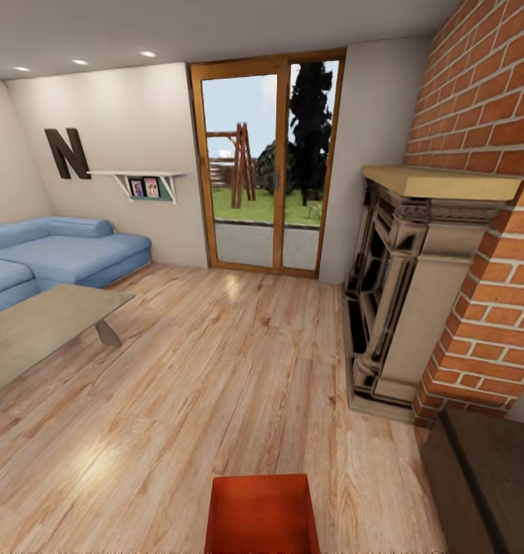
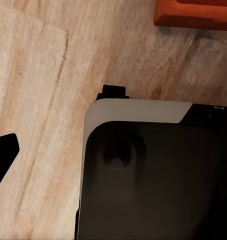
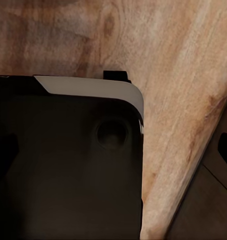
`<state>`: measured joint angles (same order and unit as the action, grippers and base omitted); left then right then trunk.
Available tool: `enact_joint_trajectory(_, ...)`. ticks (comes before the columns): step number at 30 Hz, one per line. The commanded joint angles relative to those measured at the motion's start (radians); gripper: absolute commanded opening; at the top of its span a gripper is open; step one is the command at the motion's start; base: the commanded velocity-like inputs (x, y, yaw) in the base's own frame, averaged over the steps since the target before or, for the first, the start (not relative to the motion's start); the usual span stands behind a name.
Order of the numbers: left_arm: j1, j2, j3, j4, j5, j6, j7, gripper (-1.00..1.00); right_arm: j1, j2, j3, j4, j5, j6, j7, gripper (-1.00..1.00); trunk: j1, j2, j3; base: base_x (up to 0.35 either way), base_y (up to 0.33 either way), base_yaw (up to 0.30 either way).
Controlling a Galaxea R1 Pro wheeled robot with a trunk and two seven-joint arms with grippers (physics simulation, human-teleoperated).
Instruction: Move the two storage containers from the living room to the garage. In the garage, place one container on the floor and stack the other container on top of it (either order is fine).
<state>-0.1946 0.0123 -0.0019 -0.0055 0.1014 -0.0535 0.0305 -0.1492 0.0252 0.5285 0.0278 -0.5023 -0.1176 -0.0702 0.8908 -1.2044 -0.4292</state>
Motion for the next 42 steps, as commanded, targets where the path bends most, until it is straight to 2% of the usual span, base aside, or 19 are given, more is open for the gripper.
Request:
enact_joint_trajectory(1,-0.001,0.0,-0.001,0.001,0.01,-0.003,0.0,1.0,-0.001,0.001,0.008,0.003,-0.009,-0.005,-0.001,1.0,0.0,-0.001,-0.003,0.0,0.0,0.0)
enact_joint_trajectory(42,0.0,0.001,-0.001,0.001,0.009,-0.003,0.0,1.0,-0.001,0.001,0.008,0.003,-0.005,-0.004,0.0,1.0,0.0,-0.001,-0.069,0.0,0.0,0.0)
